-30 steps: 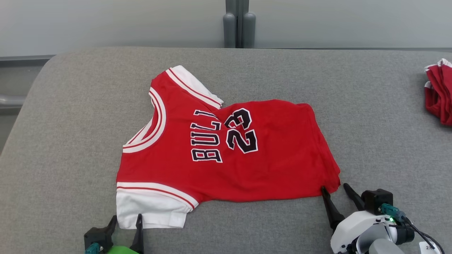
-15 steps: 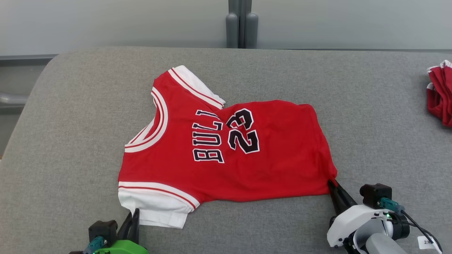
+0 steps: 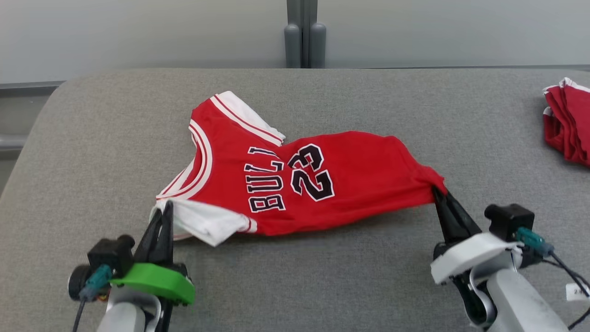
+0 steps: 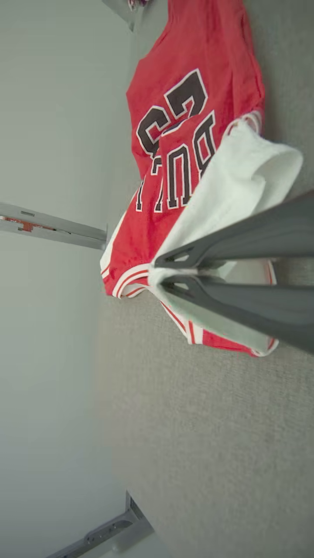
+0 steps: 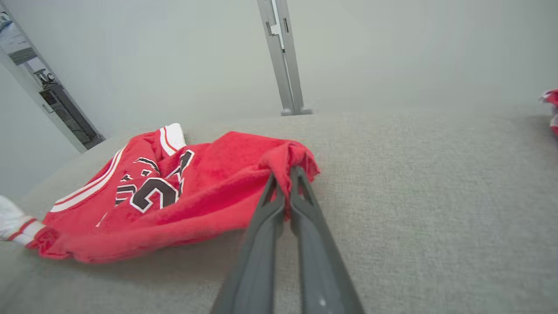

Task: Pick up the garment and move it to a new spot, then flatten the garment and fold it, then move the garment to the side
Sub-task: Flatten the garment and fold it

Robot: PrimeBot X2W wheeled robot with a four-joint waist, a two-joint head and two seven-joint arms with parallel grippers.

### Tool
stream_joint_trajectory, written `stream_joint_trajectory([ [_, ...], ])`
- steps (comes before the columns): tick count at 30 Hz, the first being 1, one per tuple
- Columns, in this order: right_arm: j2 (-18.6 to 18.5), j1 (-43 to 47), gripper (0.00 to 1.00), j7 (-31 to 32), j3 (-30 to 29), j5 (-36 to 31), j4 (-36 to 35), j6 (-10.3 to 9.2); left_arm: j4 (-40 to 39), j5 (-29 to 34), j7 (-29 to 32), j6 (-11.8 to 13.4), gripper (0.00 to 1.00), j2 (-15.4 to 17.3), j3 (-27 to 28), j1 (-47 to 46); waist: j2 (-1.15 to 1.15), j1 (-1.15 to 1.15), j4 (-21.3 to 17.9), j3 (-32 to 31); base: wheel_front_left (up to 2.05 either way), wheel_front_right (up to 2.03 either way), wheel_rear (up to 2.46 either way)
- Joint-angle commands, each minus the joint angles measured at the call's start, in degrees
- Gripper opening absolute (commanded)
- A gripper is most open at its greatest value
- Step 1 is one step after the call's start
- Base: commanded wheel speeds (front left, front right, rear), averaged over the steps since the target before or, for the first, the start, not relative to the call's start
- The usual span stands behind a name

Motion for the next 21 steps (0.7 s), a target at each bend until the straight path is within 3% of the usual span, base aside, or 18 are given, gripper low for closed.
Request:
stream_joint_trajectory([
  [1,-0.51,-1.89,0.00,-0.01,0.32,0.58,-0.62,-0.09,-0.46,-0.43,-0.01,0.05,0.00,1.08,-0.60,-2.69,0.00,0.00,-0.61,0.76,0.00,0.00,0.00],
  [7,-3.17,-13.42,0.00,-0.01,2.59,3.51,-0.06,-0.09,0.73,-2.31,0.02,0.05,0.00,5.62,-5.95,-18.20,0.00,0.00,-1.81,4.93,0.00,0.00,0.00],
  [13,-6.79,-30.66,0.00,0.13,5.42,7.41,4.85,-0.10,5.35,-5.98,1.41,0.05,0.00,10.74,-9.93,-38.99,0.00,0.00,-3.91,11.82,0.00,0.00,0.00],
  [21,-9.21,-54.15,0.00,2.60,8.50,11.03,12.74,-0.09,14.86,-9.03,3.79,0.08,0.00,13.54,-15.90,-64.27,0.00,0.00,-5.49,17.96,0.00,0.00,0.00],
])
